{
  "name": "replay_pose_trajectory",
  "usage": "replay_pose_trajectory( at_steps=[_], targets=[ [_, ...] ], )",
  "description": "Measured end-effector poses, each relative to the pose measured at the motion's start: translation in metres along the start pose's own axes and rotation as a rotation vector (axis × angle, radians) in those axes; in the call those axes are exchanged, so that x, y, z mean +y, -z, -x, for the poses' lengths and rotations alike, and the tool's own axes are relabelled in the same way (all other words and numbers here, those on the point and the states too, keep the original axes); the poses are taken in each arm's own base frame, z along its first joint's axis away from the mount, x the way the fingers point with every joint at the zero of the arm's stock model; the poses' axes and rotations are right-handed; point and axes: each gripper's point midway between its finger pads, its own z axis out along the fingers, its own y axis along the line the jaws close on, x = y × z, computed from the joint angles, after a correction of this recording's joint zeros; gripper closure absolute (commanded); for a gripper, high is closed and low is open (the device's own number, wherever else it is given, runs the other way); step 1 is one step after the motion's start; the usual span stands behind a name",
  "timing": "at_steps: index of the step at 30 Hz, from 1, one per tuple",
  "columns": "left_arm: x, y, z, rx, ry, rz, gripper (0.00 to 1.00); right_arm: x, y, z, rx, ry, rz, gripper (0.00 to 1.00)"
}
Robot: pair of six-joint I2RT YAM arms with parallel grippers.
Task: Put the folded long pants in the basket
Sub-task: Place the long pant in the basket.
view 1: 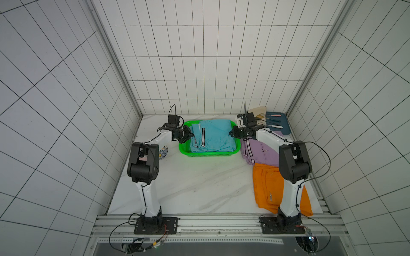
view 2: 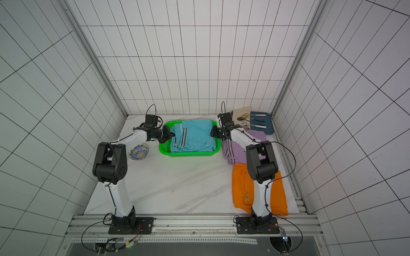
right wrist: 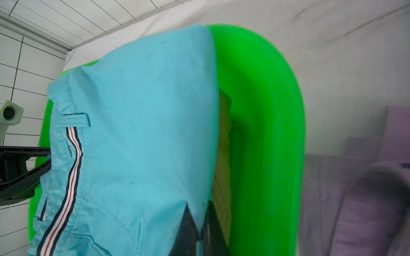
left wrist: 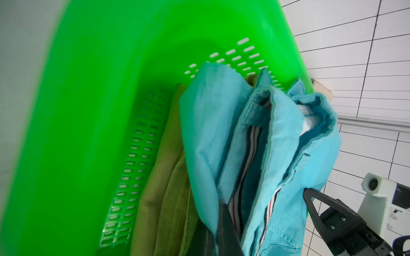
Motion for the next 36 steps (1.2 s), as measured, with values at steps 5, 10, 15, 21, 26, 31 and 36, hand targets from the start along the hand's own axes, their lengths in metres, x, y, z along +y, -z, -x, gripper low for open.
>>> replay_pose_trajectory(
  at_steps=[5, 10, 15, 21, 26, 31, 36],
  targets=[
    [-0.01, 0.017, -0.009, -0.019, -0.011, 0.043, 1.0, 0.006, 0.014, -0.007, 0.034, 0.01, -0.081, 1.0],
    [-0.004, 0.011, -0.01, 0.0, -0.003, 0.092, 1.0, 0.0, 0.01, -0.019, 0.068, 0.009, -0.14, 1.0],
    [0.022, -0.019, -0.008, 0.066, 0.036, 0.164, 0.99, -0.016, -0.01, -0.034, 0.111, -0.007, -0.19, 0.84],
    [0.004, -0.015, -0.004, 0.049, -0.025, 0.137, 0.35, -0.003, -0.011, -0.029, 0.081, 0.023, -0.204, 0.46],
    [0.005, 0.007, -0.01, 0.011, -0.035, 0.192, 0.35, 0.006, 0.025, -0.006, -0.015, 0.068, -0.254, 0.37],
    [-0.033, 0.048, -0.016, -0.092, -0.116, 0.181, 0.41, 0.035, 0.079, 0.03, -0.18, 0.126, -0.247, 0.41],
    [-0.095, 0.062, -0.034, -0.136, -0.243, 0.065, 0.77, 0.05, 0.074, 0.047, -0.232, 0.163, -0.218, 0.46]
  ],
)
